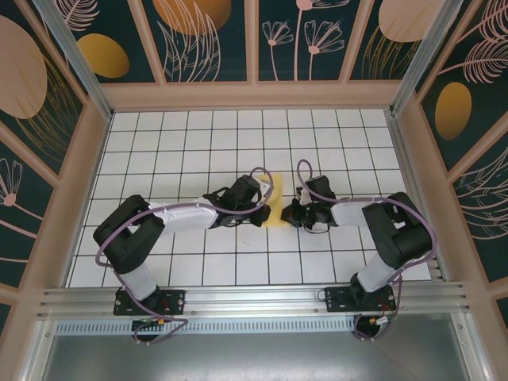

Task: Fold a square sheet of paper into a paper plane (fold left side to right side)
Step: Fold the triangle a second time at the center of the table.

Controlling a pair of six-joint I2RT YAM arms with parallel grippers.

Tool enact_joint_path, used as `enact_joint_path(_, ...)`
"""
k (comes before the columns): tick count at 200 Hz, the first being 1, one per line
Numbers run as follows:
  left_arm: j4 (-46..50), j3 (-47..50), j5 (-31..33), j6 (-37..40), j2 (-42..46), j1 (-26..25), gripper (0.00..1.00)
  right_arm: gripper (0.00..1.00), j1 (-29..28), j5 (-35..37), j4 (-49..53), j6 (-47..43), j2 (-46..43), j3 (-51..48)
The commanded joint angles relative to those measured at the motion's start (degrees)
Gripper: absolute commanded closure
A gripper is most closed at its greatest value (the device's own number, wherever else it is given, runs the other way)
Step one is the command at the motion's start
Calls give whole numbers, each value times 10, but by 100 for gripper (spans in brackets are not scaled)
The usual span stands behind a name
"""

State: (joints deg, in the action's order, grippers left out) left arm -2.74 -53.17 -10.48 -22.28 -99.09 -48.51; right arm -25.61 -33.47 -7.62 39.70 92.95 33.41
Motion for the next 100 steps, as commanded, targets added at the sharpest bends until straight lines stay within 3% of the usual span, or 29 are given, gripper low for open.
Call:
enact_joint_path(1, 5, 5, -25, 25, -12, 14, 100, 98, -8, 43, 58, -20, 27, -2)
enact_joint_path(100, 20, -19, -26, 61, -51, 51, 100, 98, -11, 41, 66, -29, 30, 1)
